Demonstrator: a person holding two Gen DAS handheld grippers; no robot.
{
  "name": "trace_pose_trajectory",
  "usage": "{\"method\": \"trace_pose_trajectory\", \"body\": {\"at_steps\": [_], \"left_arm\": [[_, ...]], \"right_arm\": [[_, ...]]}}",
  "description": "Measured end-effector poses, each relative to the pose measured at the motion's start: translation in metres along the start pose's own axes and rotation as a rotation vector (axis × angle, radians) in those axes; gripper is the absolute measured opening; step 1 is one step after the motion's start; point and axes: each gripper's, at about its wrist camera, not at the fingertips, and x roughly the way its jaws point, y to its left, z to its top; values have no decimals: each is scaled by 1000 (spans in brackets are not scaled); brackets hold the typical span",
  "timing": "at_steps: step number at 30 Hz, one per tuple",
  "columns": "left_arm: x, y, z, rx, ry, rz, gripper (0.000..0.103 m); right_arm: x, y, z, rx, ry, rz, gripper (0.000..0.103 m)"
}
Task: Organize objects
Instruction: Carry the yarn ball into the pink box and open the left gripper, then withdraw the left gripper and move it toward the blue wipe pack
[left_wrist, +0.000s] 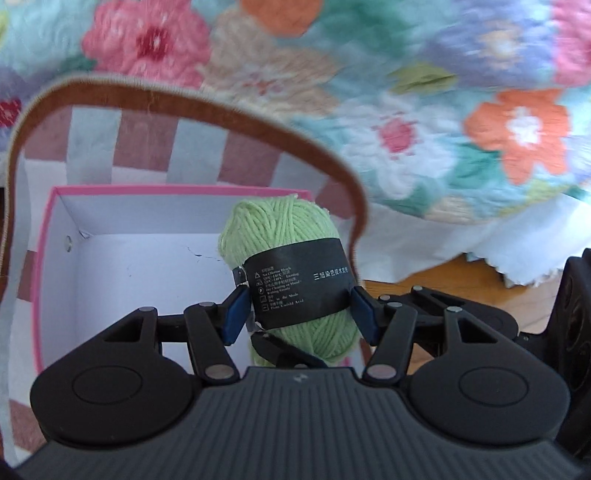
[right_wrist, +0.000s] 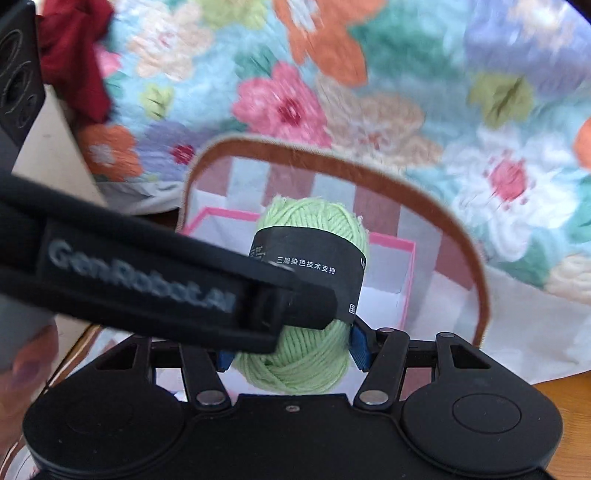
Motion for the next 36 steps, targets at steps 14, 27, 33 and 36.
{"method": "trace_pose_trajectory", "body": {"at_steps": [14, 27, 33, 36], "left_arm": [[101, 53, 16, -206, 75, -73, 58], [128, 51, 1, -212, 86, -44, 51], [129, 51, 0, -244, 91, -41, 48], [118, 41, -8, -205, 96, -6, 48]], "right_arm": [[101, -20, 2, -28, 143, -184, 67], [86, -23, -22, -237, 150, -175, 21], [91, -22, -22, -220, 113, -242, 17], [85, -29, -17, -207, 133, -192, 22]]}}
